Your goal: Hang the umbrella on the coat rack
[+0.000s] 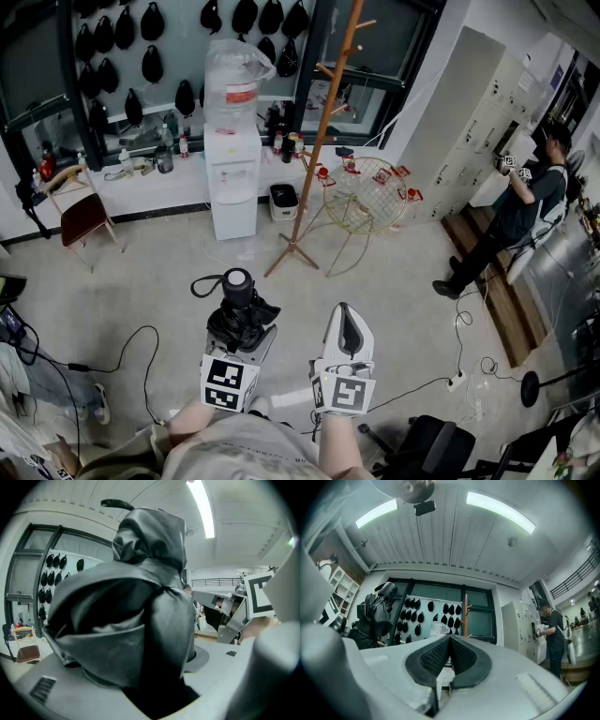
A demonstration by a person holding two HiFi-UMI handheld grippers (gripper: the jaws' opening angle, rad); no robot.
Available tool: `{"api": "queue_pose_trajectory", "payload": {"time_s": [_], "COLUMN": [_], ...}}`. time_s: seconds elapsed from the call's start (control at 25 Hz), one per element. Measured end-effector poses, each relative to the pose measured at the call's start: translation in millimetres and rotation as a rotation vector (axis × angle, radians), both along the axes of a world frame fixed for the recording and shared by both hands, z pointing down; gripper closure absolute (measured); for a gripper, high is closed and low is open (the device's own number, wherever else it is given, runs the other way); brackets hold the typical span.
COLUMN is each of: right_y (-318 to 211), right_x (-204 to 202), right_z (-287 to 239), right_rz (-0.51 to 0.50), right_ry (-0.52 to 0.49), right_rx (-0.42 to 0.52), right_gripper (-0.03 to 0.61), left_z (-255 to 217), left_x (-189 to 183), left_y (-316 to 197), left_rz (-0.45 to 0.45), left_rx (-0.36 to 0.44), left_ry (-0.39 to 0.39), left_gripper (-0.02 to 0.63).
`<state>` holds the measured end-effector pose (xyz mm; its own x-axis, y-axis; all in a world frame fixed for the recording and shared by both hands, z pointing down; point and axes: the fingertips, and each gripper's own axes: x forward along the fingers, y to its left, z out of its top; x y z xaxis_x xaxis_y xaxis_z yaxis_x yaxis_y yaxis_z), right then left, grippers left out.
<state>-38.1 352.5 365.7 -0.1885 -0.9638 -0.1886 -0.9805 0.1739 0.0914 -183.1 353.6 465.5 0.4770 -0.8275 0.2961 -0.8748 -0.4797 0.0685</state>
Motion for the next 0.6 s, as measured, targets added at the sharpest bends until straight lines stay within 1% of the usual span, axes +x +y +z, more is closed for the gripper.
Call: {"api": "queue_pose_trajectory", "payload": {"time_s": [0.6], "right_y": [1.6], "right_x": [4.6], "right_z": [-2.8], "right_rz": [-0.029], "right_ry": [-0.001], "right_rx": [0.004], "right_gripper": [0.580], "left_z": [-3.1], "left_x": [6.9], "left_y": [0.5], "left_rz": [-0.018], "left_rx": [0.004], "left_ry": [-0.001], "left_gripper": [0.307]}}
